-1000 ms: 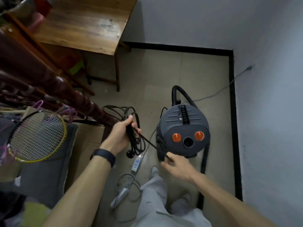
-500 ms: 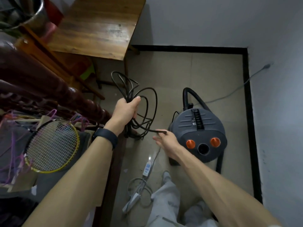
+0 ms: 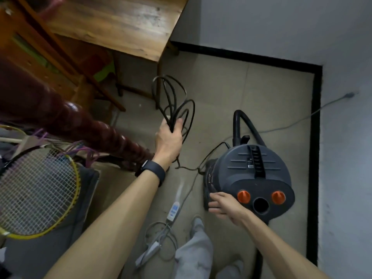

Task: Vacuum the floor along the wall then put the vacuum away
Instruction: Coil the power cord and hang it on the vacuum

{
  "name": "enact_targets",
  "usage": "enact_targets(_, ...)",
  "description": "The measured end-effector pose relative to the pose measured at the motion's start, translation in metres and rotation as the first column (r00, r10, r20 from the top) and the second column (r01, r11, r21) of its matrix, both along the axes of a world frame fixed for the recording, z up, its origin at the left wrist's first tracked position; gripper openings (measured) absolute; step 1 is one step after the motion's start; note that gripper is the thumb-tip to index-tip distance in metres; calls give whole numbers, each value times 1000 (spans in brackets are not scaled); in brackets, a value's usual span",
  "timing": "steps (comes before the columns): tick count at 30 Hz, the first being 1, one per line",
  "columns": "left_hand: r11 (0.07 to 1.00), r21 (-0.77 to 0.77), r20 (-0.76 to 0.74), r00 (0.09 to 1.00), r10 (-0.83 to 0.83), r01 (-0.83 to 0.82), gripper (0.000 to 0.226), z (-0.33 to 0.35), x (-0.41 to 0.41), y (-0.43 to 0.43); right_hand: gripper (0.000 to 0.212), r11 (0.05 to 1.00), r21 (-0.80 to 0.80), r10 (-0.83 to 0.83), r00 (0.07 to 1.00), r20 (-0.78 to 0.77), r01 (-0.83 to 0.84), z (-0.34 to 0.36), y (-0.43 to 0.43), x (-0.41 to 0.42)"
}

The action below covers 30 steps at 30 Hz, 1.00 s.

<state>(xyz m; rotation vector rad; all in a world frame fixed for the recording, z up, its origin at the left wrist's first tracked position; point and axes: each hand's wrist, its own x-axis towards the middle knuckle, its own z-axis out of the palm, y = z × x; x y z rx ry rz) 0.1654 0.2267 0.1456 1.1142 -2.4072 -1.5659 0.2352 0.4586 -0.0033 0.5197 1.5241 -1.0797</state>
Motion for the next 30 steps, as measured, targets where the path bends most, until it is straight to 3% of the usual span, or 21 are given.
enact_targets(5, 956, 253, 6, 989, 150, -147, 50, -30, -33, -10, 98, 994, -104, -52, 984, -168, 35, -37, -48, -37)
enact_targets(8, 874, 467, -59, 981, 187, -139, 25, -30, -41, -15, 108, 990, -18, 120, 903, -412, -139, -54, -83, -66)
enact_targets(10, 841, 533, -85, 984, 158, -89, 30, -24, -42, -24, 101, 964, 96, 261, 806, -530, -249, -62, -103, -84)
enact_targets(12, 827, 560, -118, 984, 137, -48, 32, -18, -41, -37, 70, 928, 148, 366, 761, -536, -342, -69, -113, -99)
enact_targets(15, 830, 556, -168, 973, 157, -37, 32, -3, -47, -55, 32, 767, 253, 628, 605, -490, -590, -84, -105, -104)
enact_targets(17, 855, 517, -220, 958, 185, -47, 32, 6, -57, -64, 21, 654, 316, 739, 494, -458, -687, -89, -96, -100)
enact_targets(18, 883, 466, -241, 951, 193, -61, 32, 9, -63, -68, 20, 644, 336, 747, 471, -468, -687, -91, -92, -98)
enact_targets(21, 981, 166, -285, 948, 141, -96, 30, 7, -80, -75, 20, 788, 355, 604, 526, -599, -502, -83, -73, -96)
enact_targets(24, 993, -76, -231, 970, 71, -91, 28, 4, -86, -69, 7, 949, 237, 316, 647, -694, -209, -60, -47, -107)
enact_targets(27, 986, -97, -209, 972, 111, -133, 28, 5, -91, -62, 23, 993, 113, 76, 640, -765, 17, -40, -21, -128)
enact_targets(30, 961, 100, -242, 930, 277, -260, 25, 15, -97, -48, 66, 985, 4, -119, 689, -715, 174, -31, -5, -145)
